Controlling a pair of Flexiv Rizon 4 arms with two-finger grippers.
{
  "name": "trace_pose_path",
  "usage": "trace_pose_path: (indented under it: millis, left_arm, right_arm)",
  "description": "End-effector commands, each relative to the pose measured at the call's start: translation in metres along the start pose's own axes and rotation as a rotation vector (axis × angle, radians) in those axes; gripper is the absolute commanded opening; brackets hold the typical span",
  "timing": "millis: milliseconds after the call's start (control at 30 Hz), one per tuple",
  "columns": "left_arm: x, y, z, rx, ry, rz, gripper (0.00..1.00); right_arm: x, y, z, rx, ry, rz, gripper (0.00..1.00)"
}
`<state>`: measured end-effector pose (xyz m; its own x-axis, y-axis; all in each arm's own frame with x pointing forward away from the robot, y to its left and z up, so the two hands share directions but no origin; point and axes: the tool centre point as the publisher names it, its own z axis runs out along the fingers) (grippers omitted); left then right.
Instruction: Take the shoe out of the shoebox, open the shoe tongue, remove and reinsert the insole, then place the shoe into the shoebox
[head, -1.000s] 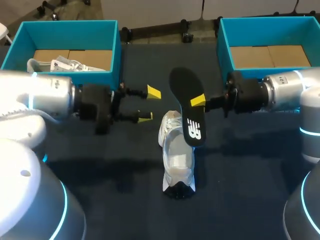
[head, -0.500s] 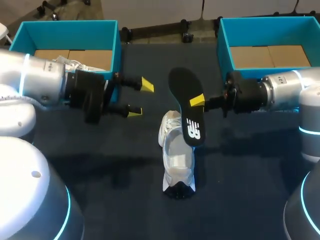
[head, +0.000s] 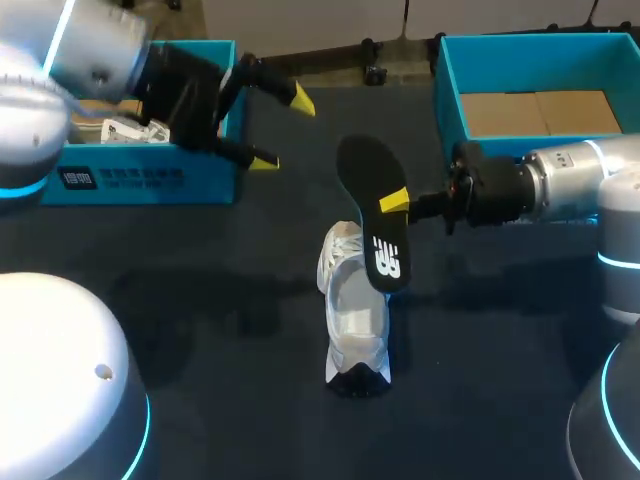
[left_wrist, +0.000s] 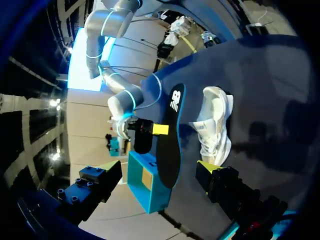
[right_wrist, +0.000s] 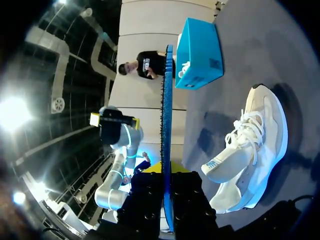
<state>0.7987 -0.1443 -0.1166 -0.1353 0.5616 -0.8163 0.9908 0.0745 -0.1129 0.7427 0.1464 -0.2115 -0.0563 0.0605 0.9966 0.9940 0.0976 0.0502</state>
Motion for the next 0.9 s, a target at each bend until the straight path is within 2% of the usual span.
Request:
trace_pose_path:
  millis: [33, 267, 400, 467, 500, 667, 900]
  left_arm:
    - [-0.009, 0.014, 0.004, 0.064, 0.311, 0.002, 1.0]
    - [-0.009, 0.014, 0.004, 0.064, 0.311, 0.002, 1.0]
    - [-0.021, 0.027, 0.015, 0.09, 0.419, -0.053, 1.0]
    - [-0.029, 0.034, 0.02, 0.075, 0.494, -0.045, 1.0]
    - [-0.034, 0.038, 0.023, 0.101, 0.523, -0.059, 1.0]
    - [-0.05, 0.045, 0.037, 0.077, 0.69, -0.06, 1.0]
    - [-0.057, 0.051, 0.051, 0.066, 0.898, -0.032, 1.0]
  right_arm:
    - [-0.001, 0.0, 0.001, -0.001, 0.0, -0.001, 0.0]
    - [-0.001, 0.0, 0.001, -0.001, 0.0, -0.001, 0.0]
    - [-0.001, 0.0, 0.001, -0.001, 0.0, -0.001, 0.0]
    - [-0.001, 0.0, 0.001, -0.001, 0.0, -0.001, 0.0]
    - [-0.001, 0.0, 0.001, -0.001, 0.0, -0.001, 0.0]
    - [-0.001, 0.0, 0.001, -0.001, 0.0, -0.001, 0.0]
    - [-0.001, 0.0, 0.001, -0.001, 0.0, -0.001, 0.0]
